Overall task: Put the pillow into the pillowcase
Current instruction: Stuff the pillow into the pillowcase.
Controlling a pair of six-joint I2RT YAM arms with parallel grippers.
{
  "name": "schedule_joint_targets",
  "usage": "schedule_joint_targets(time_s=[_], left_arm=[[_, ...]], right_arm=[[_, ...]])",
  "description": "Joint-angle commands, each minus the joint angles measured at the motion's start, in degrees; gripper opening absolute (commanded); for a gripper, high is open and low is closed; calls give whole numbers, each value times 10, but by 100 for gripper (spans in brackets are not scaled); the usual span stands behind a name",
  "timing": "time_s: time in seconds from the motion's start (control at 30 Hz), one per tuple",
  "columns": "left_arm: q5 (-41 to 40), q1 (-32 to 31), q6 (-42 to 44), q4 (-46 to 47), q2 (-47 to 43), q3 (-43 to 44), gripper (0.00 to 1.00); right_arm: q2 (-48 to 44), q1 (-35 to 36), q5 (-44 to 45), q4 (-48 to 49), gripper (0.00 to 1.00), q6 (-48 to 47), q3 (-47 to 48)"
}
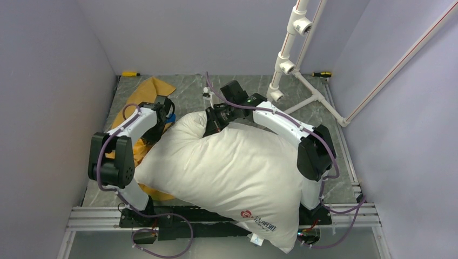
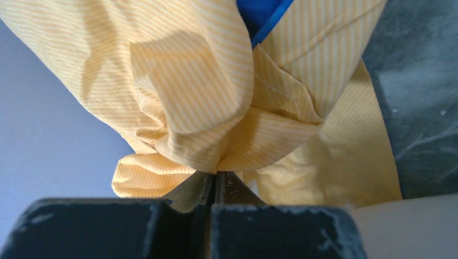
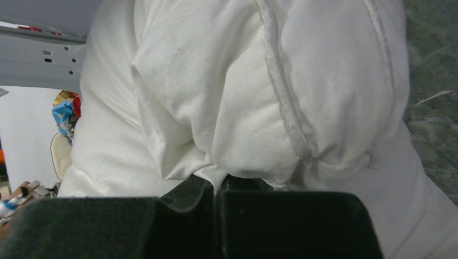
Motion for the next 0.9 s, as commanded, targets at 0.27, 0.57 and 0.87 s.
schedule_joint_targets(time_s=[0.27,0.57,0.87], left_arm=[[22,5,-91,-111,-65,256,0],[57,5,-128,-166,-143,314,0],[127,5,-200,-168,-139,364,0]], right_arm=[[-73,-43,117,-149,0,8,70],[-145,-50,262,-56,0,44,106],[-95,7,272,-14,0,48,186]])
